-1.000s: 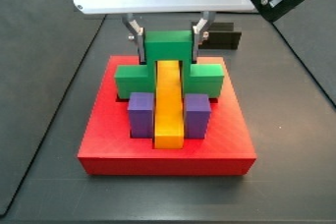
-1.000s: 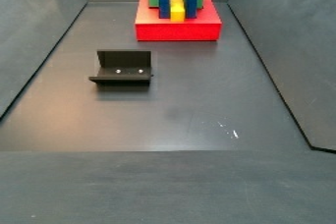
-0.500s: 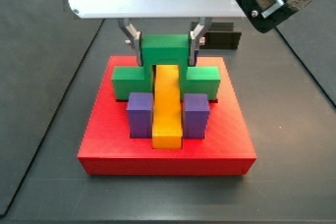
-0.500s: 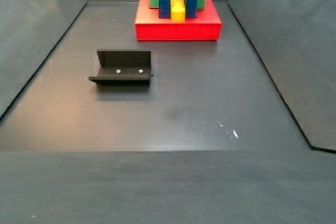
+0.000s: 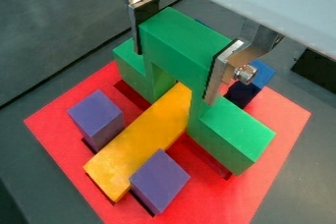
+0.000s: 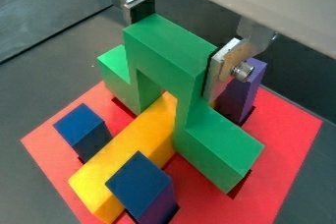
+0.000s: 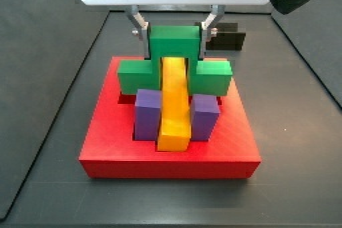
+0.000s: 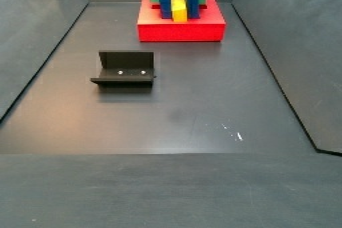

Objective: Pick up the green object. Move up. Place the green object on the fixture. Regrasp the green object. Move to above the board. Insert the green object.
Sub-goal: Insert the green object.

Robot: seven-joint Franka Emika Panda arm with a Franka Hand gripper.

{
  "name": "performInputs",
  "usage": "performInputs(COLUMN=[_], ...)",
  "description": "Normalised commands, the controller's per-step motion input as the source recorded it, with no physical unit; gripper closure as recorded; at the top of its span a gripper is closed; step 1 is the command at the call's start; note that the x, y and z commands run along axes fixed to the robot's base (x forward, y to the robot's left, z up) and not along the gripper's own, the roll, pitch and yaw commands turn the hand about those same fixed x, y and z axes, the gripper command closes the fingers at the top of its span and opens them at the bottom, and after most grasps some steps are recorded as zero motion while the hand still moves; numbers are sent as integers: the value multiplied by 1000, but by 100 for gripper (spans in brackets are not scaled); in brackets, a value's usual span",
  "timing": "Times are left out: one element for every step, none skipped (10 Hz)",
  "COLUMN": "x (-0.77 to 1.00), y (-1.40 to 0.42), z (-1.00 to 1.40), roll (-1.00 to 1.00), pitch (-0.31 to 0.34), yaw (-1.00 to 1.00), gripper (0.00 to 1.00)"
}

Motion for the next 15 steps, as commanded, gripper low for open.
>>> performInputs(x=[0,0,-26,49,0,3,20,0,11,17,14,0,0,0,174], y=[0,0,-46,-23,-6,0,0,109,37,46,3,0,0,0,0], z=[-114,-274,-600,-60,0,0,0,0,-23,0,0,-31,0,-54,-3], roll=[0,0,0,0,-14,-19,-20,-1,0,0,0,0,-6,0,-157], pitch=[0,6,0,34,0,0,0,0,0,0,0,0,0,0,0], yaw=[-17,-31,-46,0,0,0,0,0,246,254,100,0,0,-11,0], gripper=[100,100,100,100,100,100,100,100,100,100,100,100,100,100,100])
